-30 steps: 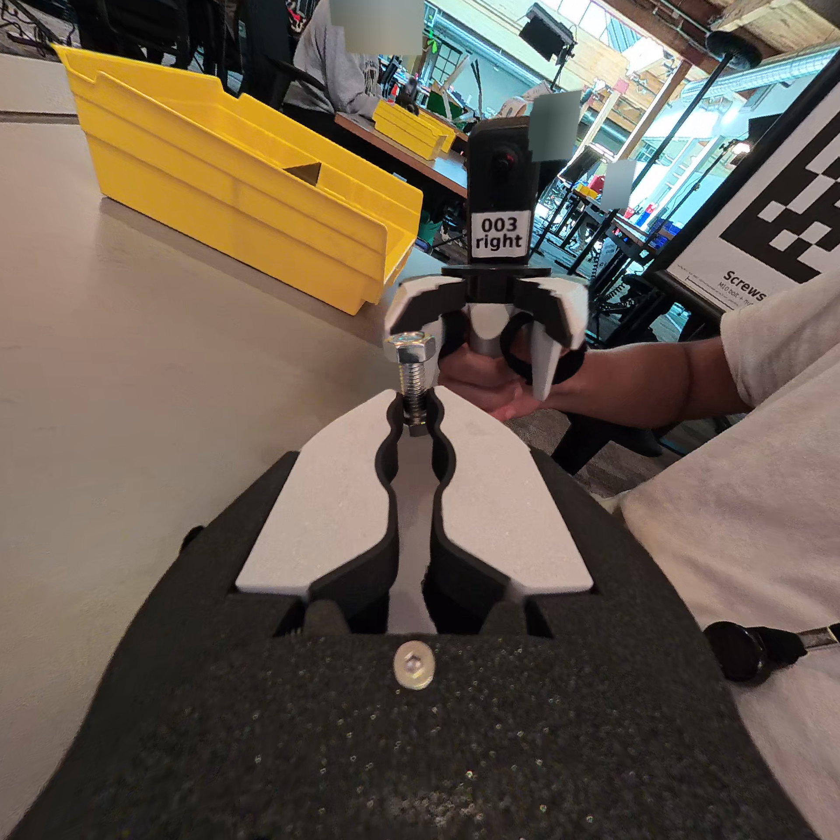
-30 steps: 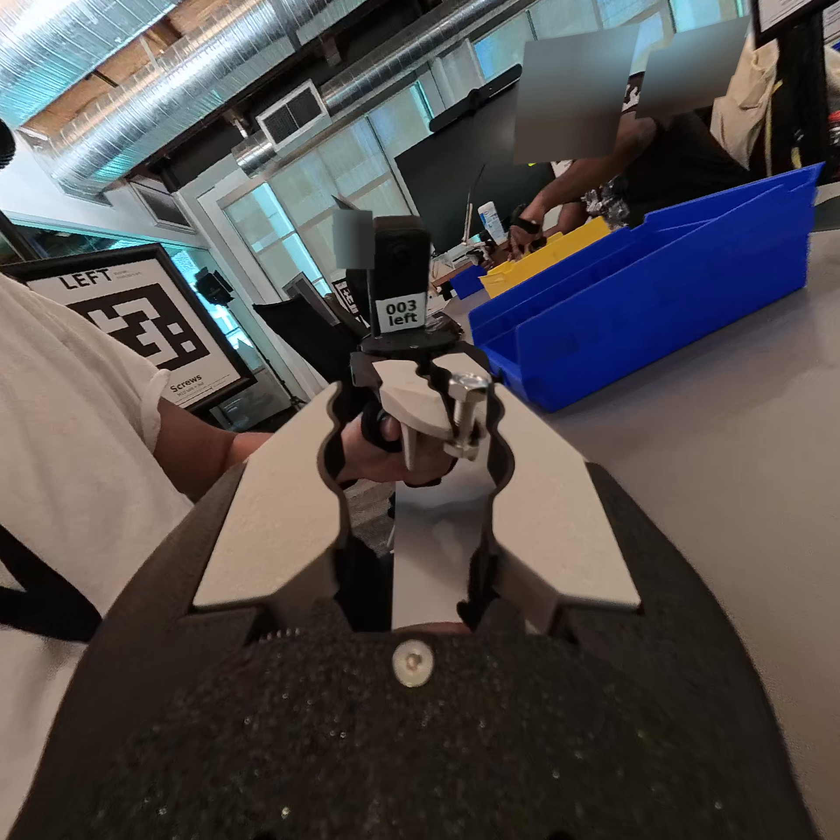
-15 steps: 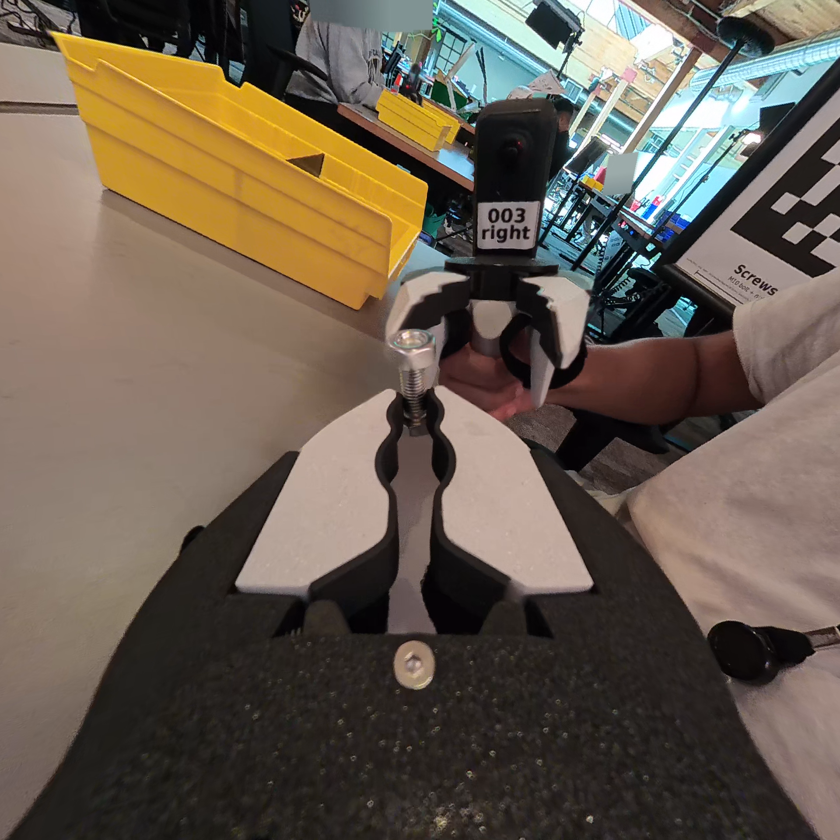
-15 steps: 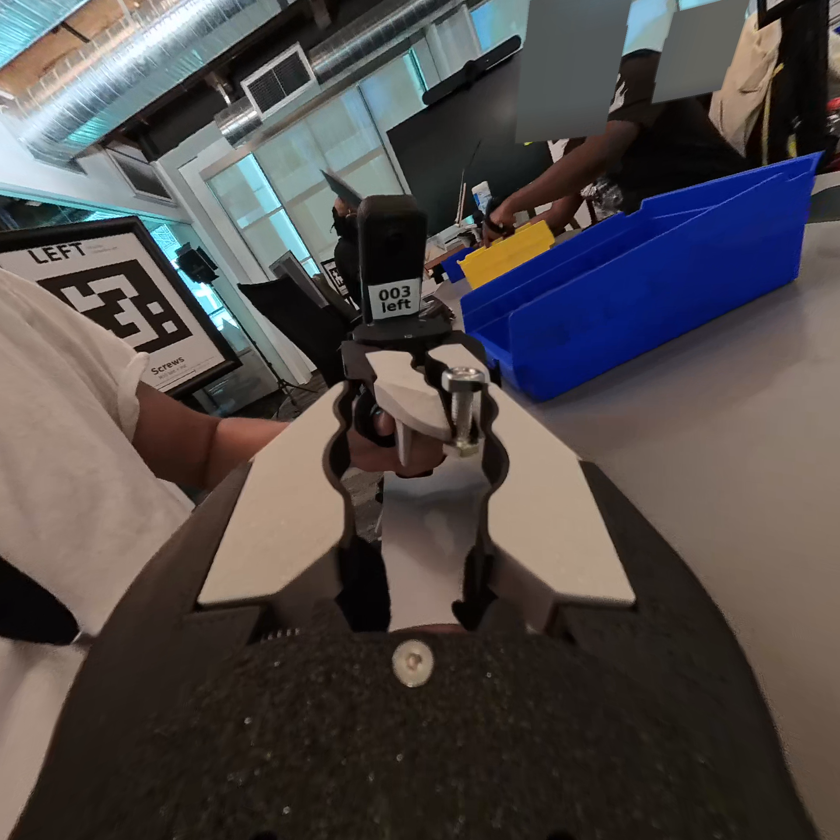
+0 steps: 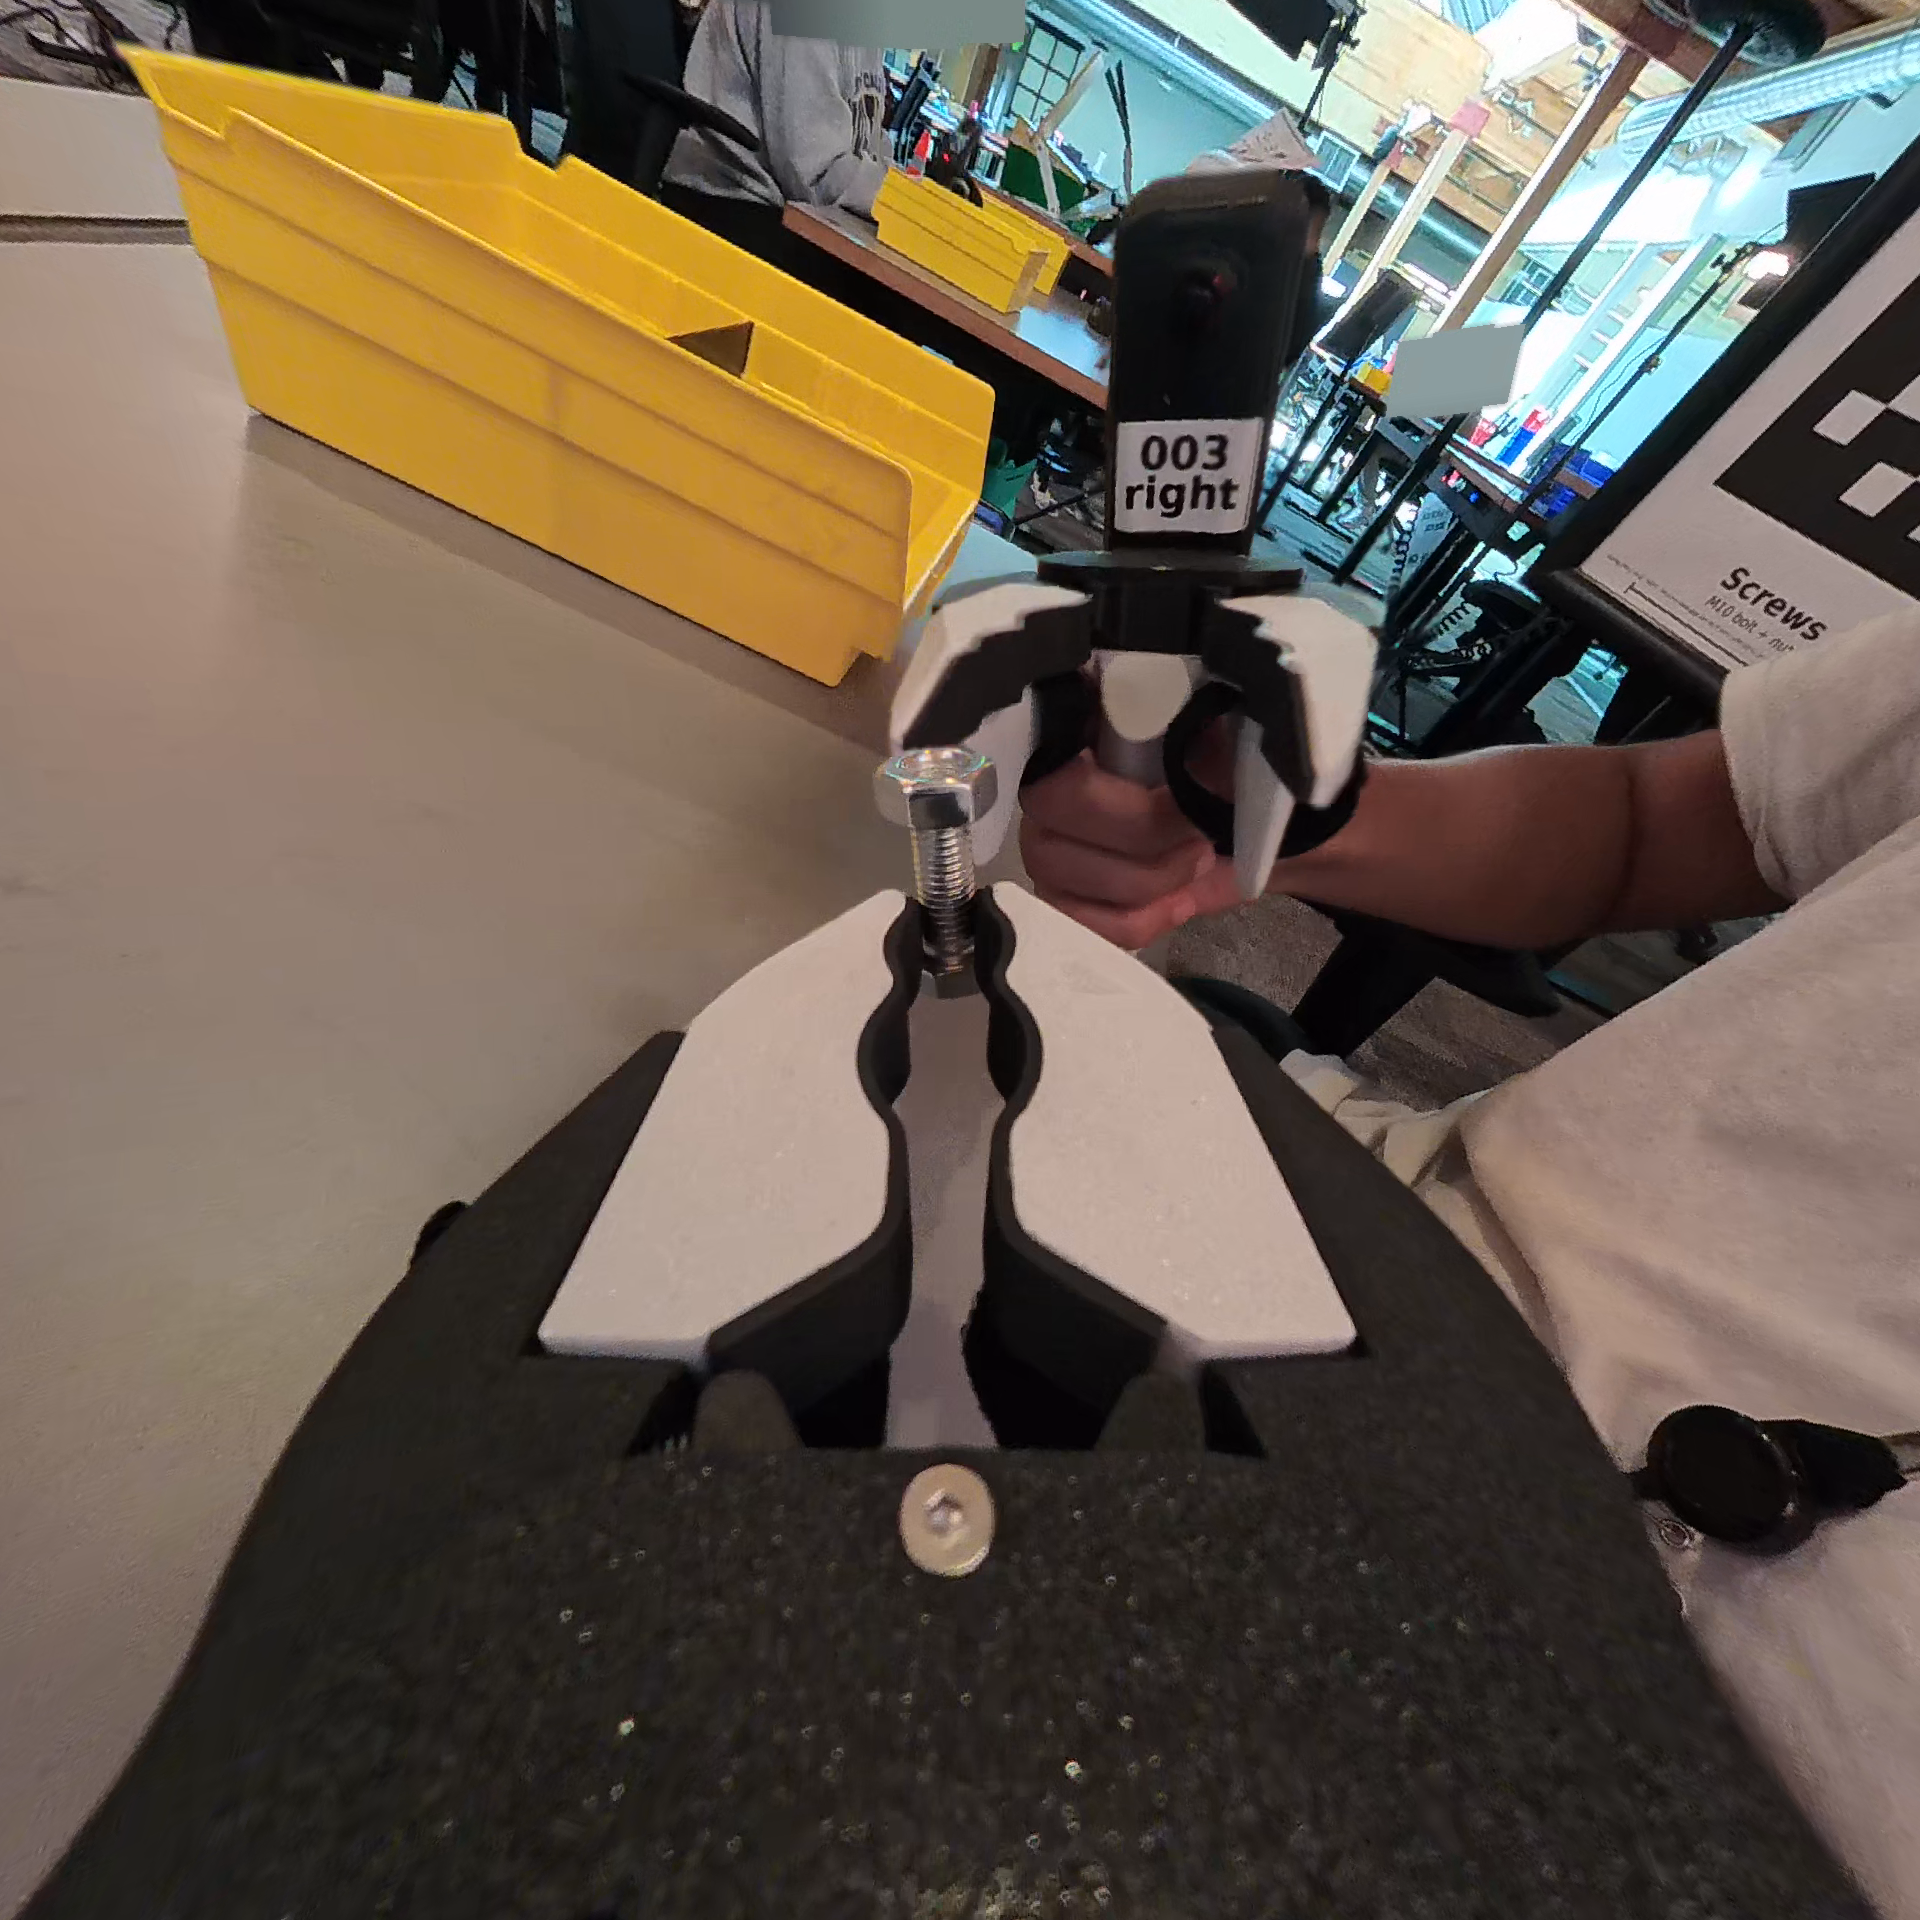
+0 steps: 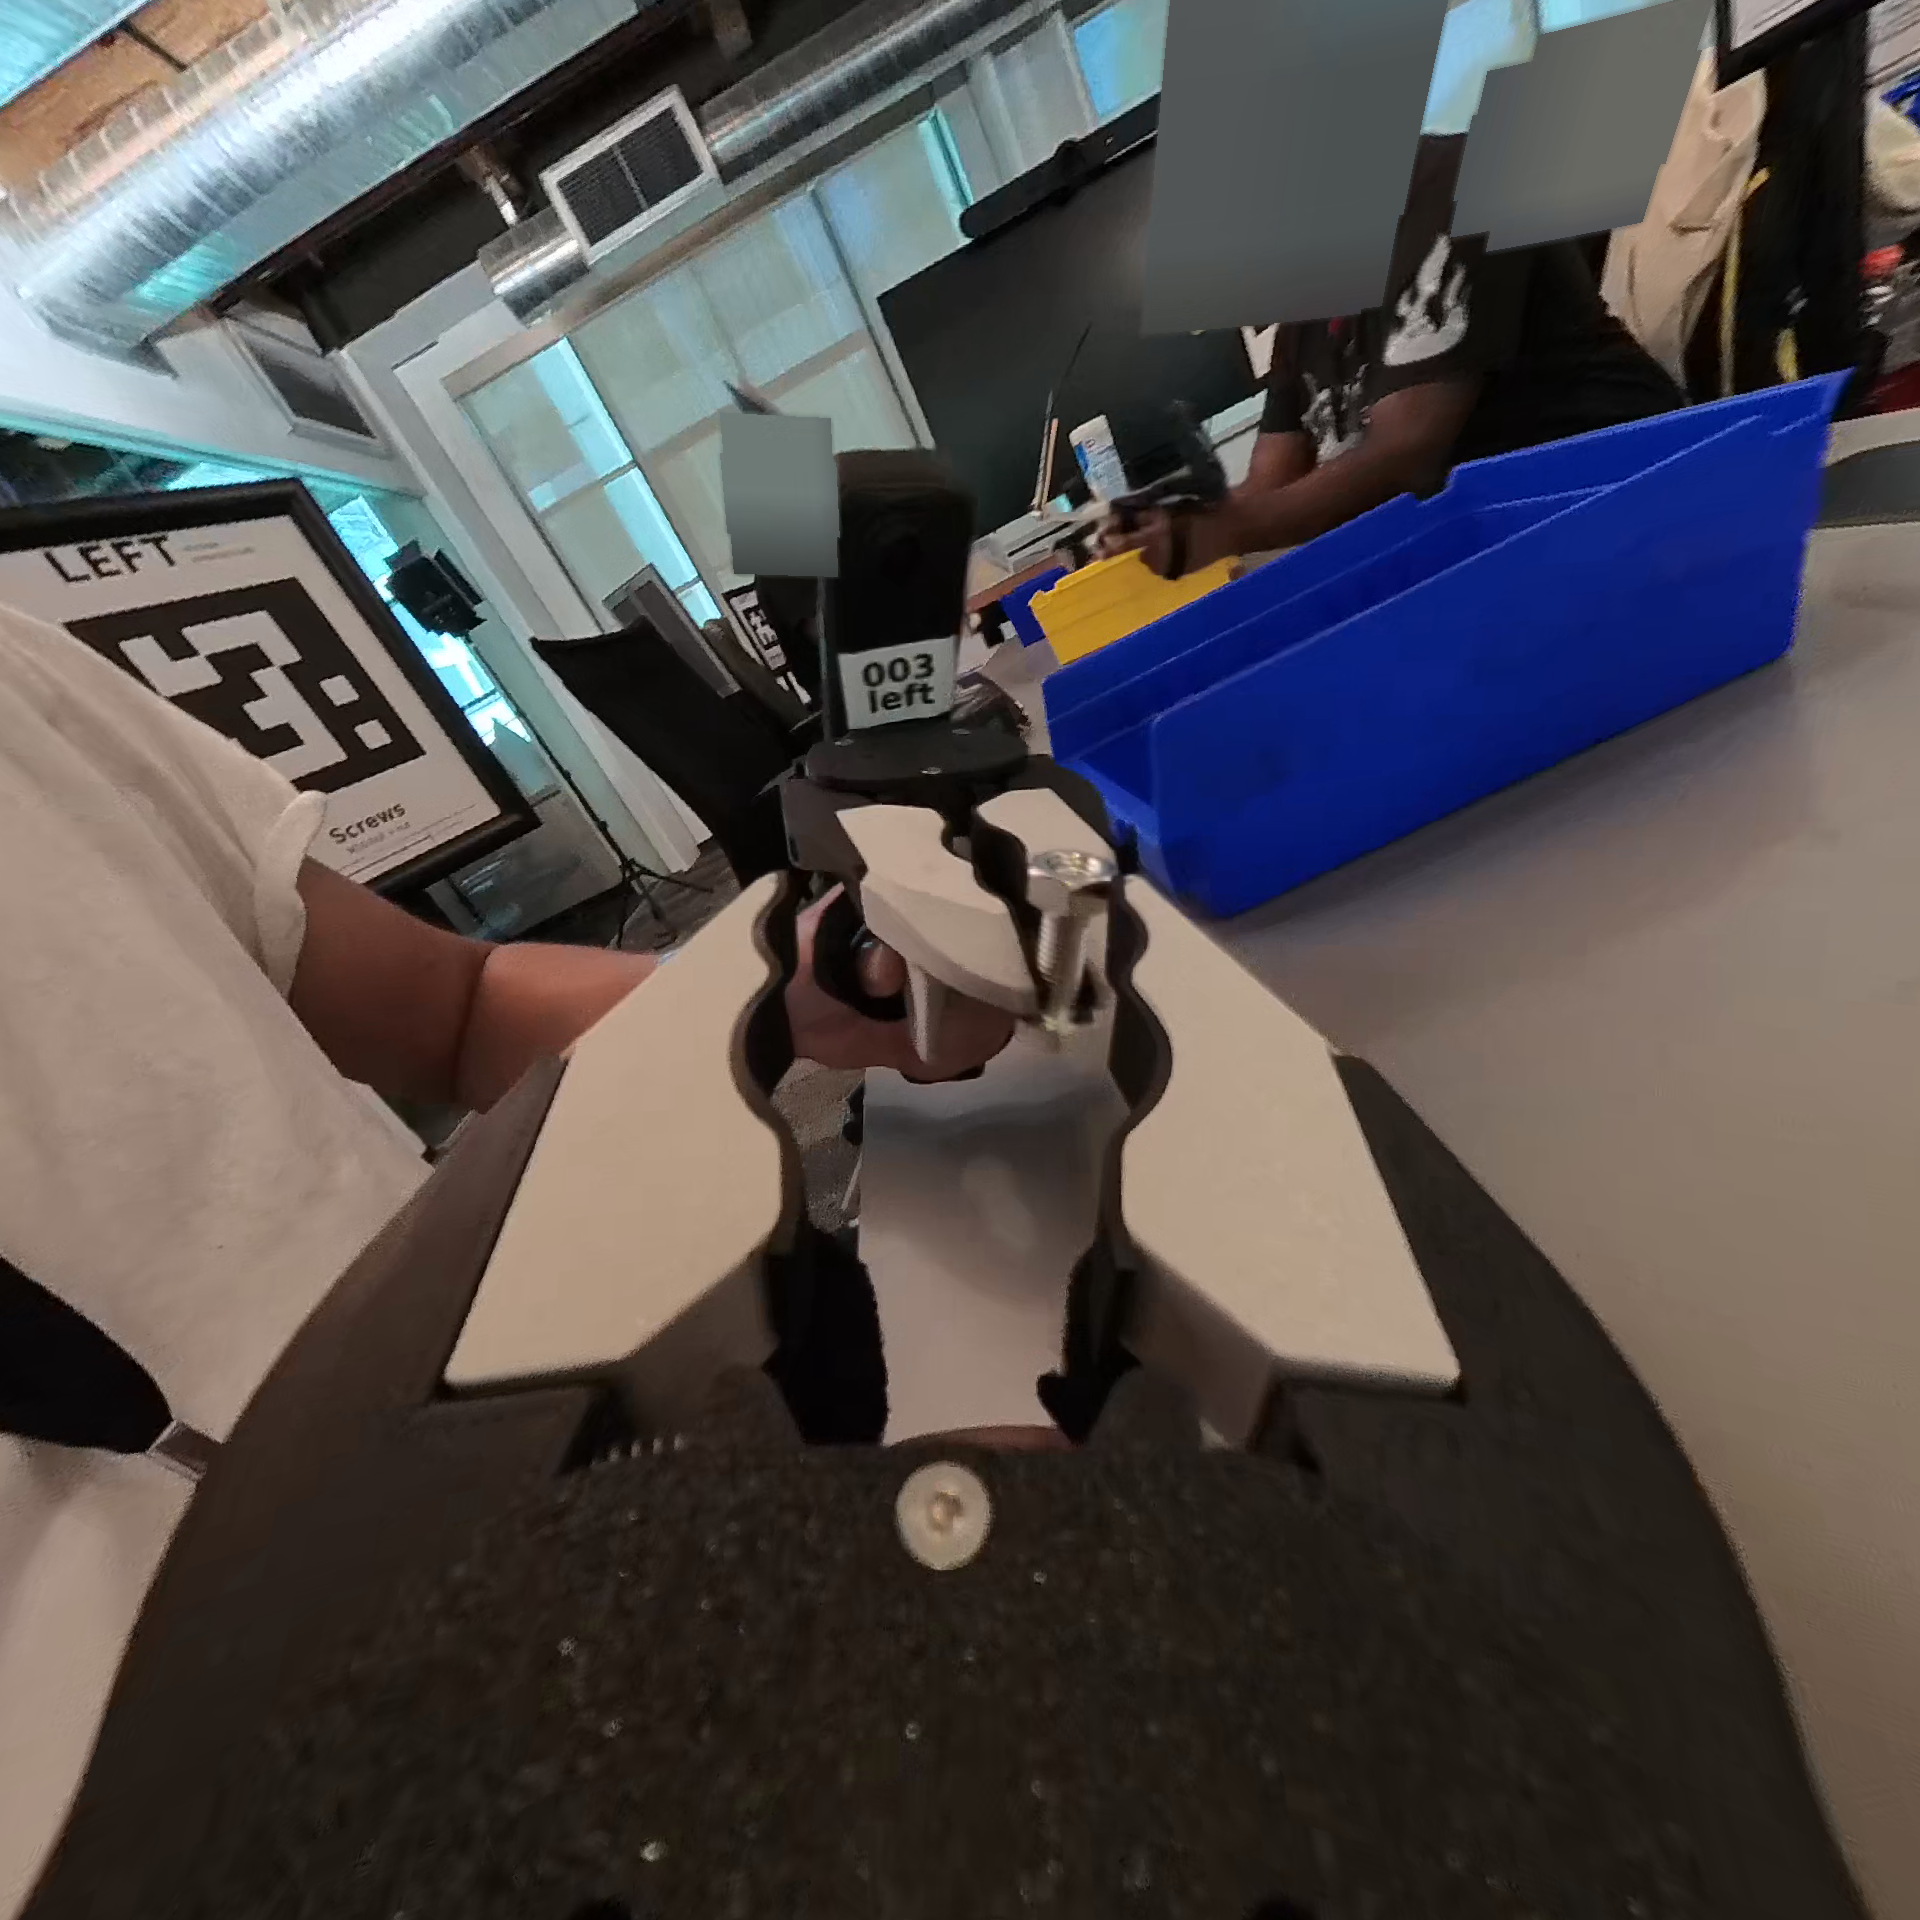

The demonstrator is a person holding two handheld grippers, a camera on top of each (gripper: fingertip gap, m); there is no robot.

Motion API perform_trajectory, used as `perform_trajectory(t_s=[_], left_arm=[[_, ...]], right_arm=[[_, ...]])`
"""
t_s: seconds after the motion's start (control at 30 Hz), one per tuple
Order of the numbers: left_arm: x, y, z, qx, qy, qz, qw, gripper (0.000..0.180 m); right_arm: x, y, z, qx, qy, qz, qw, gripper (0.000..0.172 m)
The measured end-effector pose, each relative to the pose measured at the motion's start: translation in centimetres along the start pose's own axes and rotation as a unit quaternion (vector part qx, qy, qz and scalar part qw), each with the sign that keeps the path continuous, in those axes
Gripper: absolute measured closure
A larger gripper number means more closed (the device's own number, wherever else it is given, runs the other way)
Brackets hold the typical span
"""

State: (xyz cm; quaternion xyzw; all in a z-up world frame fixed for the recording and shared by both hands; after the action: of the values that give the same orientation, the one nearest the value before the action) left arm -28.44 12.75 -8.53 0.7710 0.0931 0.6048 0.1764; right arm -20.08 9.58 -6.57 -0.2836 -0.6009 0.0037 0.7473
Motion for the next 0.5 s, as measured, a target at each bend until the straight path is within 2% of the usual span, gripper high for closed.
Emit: perform_trajectory(t_s=[0.13, 0.37, 0.5], left_arm=[[-0.2, 0.7, 1.1, -0.018, -0.012, 0.007, 1.000, 0.171], [0.0, 0.1, 0.2, 0.004, -0.007, 0.011, 1.000, 0.171], [-0.2, -0.1, 0.2, 0.008, -0.011, 0.013, 1.000, 0.171]], right_arm=[[-0.6, -0.3, 1.8, 0.012, -0.012, 0.009, 1.000, 0.099], [0.3, 0.8, -0.5, -0.025, 0.004, 0.002, 1.000, 0.104], [0.0, -0.3, 0.1, -0.001, -0.001, -0.002, 1.000, 0.107]])
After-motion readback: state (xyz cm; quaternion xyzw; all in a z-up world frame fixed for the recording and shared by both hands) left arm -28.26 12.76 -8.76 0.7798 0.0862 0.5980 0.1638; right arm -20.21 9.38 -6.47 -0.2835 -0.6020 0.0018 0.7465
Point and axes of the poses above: each gripper's, where its closed fingertips meet, z out along the fingers, x out of its top, y = z × x across the jaws, the point moved 5 cm from there along -z, back along the fingers
